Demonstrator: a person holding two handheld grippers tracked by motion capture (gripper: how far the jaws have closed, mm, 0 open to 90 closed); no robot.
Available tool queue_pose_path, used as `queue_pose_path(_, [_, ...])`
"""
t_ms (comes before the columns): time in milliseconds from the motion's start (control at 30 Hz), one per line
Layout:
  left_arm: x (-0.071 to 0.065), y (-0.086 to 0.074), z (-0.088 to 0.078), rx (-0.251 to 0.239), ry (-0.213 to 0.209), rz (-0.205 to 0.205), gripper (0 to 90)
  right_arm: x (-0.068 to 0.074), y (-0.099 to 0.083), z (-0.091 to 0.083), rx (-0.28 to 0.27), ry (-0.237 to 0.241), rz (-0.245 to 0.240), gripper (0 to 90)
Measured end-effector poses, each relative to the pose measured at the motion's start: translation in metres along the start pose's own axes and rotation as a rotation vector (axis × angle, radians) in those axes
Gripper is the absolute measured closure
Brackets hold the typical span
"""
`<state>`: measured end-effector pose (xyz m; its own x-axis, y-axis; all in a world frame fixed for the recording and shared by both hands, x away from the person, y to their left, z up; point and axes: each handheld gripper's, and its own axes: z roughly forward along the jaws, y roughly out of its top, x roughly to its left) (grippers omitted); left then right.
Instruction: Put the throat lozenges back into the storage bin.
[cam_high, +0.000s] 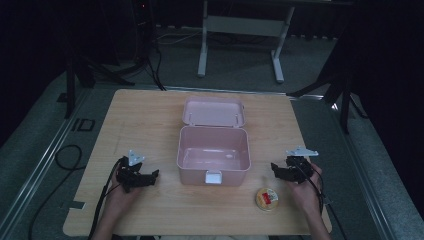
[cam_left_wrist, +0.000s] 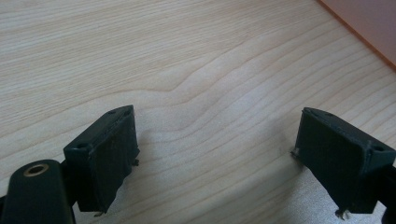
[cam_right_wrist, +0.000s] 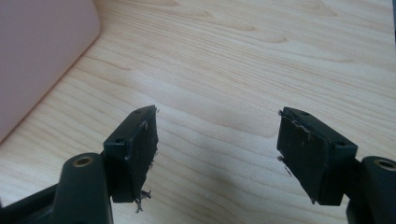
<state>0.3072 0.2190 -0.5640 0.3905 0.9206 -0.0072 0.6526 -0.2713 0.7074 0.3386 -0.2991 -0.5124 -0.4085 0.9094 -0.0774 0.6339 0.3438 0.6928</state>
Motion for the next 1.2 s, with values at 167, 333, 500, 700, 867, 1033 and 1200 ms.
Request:
queue_pose_path(167, [0.000,0.000,0.000,0.000,0.000,-0.001,13.4,0.005,0.007,-0.012,0.013,0.028,-0.034,27.8])
queue_pose_path(333, [0.000,0.000,0.000,0.000,0.001,-0.002,13.4,0.010,0.012,-0.020,0.029,0.051,-0.064,27.8])
queue_pose_path(500, [0.000,0.000,0.000,0.000,0.000,-0.001,13.4,0.013,0.015,-0.025,0.046,0.091,-0.074,27.5])
queue_pose_path(700, [0.000,0.000,0.000,-0.001,0.001,-0.002,13.4,0.017,0.022,-0.034,0.064,0.099,-0.122,27.6])
queue_pose_path(867, [0.000,0.000,0.000,0.000,0.001,-0.002,13.4,0.018,0.026,-0.040,0.069,0.103,-0.139,27.6])
queue_pose_path(1033, [0.000,0.000,0.000,0.000,0.001,-0.002,13.4,0.020,0.028,-0.047,0.089,0.123,-0.161,27.4])
queue_pose_path(1200, [0.000,0.000,0.000,0.000,0.001,-0.002,13.4,0.023,0.029,-0.052,0.104,0.127,-0.179,24.8])
